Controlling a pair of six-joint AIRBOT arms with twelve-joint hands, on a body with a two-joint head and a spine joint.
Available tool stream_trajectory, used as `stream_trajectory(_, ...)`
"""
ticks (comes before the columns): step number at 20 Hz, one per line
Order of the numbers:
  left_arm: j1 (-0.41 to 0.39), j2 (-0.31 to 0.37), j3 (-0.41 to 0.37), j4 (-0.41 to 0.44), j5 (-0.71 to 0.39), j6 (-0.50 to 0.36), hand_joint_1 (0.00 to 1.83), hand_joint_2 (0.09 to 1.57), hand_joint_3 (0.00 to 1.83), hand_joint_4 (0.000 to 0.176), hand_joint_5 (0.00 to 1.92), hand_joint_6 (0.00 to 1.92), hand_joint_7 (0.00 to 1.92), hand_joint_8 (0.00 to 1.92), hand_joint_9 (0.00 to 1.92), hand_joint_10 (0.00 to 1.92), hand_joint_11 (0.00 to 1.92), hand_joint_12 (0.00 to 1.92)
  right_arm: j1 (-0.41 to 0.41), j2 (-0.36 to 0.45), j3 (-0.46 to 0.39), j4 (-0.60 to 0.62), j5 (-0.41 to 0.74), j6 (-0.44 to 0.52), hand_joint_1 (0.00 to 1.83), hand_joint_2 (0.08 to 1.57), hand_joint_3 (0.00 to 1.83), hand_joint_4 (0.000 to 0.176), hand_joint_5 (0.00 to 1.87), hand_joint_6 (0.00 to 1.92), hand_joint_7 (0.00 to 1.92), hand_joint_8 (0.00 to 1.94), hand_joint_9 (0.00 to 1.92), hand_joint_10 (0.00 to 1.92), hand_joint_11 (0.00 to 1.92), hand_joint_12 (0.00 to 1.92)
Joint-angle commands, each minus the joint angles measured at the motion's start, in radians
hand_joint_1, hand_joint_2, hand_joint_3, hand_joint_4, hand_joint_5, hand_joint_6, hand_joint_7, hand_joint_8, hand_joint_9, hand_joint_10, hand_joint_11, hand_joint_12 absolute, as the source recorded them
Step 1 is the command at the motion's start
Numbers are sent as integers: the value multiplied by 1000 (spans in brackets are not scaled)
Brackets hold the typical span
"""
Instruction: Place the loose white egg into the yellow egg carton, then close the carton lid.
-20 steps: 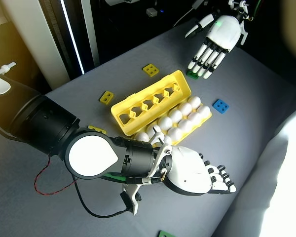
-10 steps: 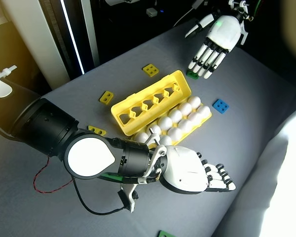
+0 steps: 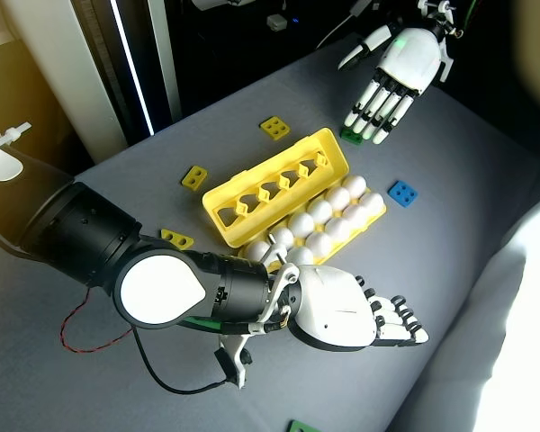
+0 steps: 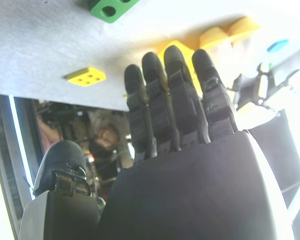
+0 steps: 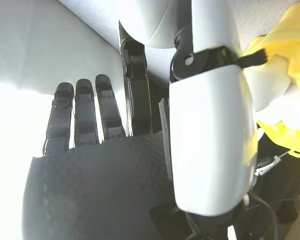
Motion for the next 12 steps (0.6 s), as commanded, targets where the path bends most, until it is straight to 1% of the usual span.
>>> stream_trajectory(1, -4, 11, 7, -66, -58, -6, 0, 1192, 0, 0, 537, 1, 512, 1, 408, 1, 0, 556, -16, 13, 5, 12, 13, -5, 1015, 862, 0, 0, 1059, 2, 69, 4, 0, 0, 0, 0)
stream_trajectory(4, -5, 11, 7, -66, -57, -6, 0, 1195, 0, 0, 539, 1, 516, 3, 412, 2, 0, 553, -28, 14, 5, 23, 13, -5, 1012, 865, 0, 0, 1060, 2, 76, 6, 0, 0, 0, 0)
stream_trajectory(12, -7, 12, 6, -64, -55, -7, 0, 1199, 0, 0, 548, 0, 529, 1, 428, 4, 0, 578, -28, 14, 4, 25, 12, -3, 1011, 865, 0, 0, 1062, 4, 77, 2, 0, 0, 0, 0)
